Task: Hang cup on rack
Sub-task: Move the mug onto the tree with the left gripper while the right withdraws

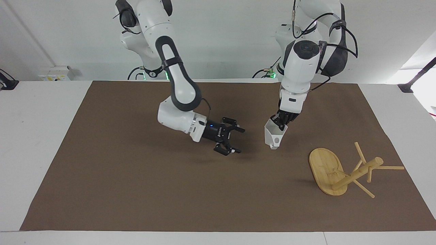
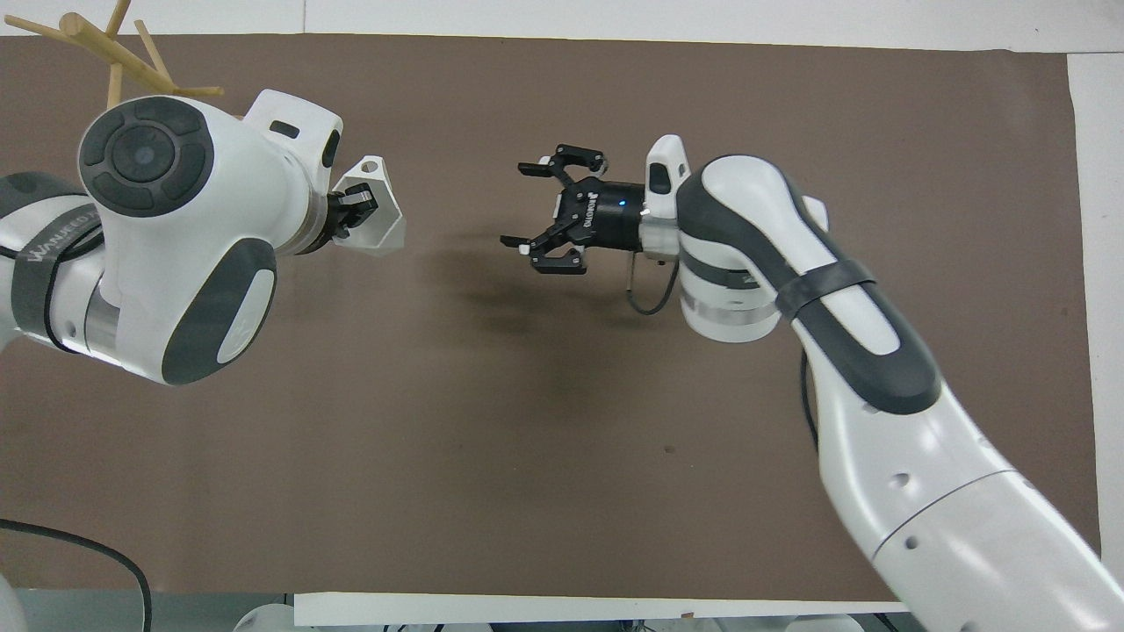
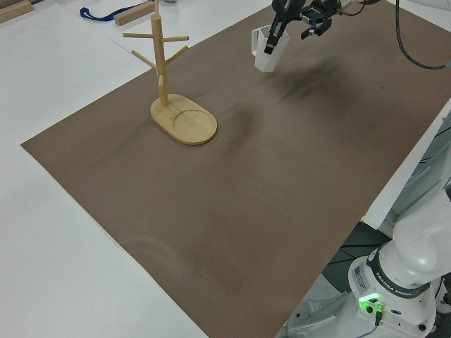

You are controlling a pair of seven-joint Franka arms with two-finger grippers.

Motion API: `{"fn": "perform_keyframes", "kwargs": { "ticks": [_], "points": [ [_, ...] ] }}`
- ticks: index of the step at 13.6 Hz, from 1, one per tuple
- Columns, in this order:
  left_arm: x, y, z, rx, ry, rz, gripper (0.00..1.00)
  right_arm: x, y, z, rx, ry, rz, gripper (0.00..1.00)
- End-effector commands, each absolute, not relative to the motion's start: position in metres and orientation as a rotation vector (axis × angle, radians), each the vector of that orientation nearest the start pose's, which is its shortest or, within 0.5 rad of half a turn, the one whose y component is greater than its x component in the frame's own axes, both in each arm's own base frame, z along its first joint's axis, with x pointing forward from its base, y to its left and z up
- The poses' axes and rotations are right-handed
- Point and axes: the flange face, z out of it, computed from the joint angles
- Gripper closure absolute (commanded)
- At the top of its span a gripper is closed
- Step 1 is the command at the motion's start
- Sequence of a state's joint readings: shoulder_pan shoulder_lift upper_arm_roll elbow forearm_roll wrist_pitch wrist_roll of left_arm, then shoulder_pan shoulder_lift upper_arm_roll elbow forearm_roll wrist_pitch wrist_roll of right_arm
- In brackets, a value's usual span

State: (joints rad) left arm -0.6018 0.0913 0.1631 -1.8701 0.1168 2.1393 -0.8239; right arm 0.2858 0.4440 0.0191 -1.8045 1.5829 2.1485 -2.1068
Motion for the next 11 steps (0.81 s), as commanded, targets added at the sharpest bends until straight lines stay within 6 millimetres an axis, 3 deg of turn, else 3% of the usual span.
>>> {"fn": "perform_keyframes", "kwargs": {
  "ticks": [1, 3, 5, 6, 7, 11],
  "points": [
    [0.555, -0.221, 0.472, -3.143, -0.621, -0.621, 1.00, 0.627, 0.144, 0.330, -1.605, -1.365, -1.024, 0.00],
    [0.547, -0.194, 0.462, -3.185, -0.700, -0.838, 1.00, 0.629, 0.080, 0.329, -1.656, -1.424, -0.863, 0.00],
    [0.532, -0.169, 0.444, -3.211, -0.787, -1.089, 1.00, 0.629, 0.024, 0.341, -1.750, -1.535, -0.717, 0.00],
    [0.521, -0.151, 0.433, -3.208, -0.876, -1.259, 1.00, 0.627, 0.004, 0.356, -1.806, -1.585, -0.660, 0.00],
    [0.513, -0.145, 0.425, -3.209, -0.886, -1.365, 1.00, 0.621, -0.015, 0.379, -1.893, -1.644, -0.570, 0.00],
    [0.521, -0.132, 0.404, -3.182, -0.911, -1.457, 1.00, 0.598, -0.038, 0.462, -2.249, -1.644, -0.208, 0.00]
  ]
}}
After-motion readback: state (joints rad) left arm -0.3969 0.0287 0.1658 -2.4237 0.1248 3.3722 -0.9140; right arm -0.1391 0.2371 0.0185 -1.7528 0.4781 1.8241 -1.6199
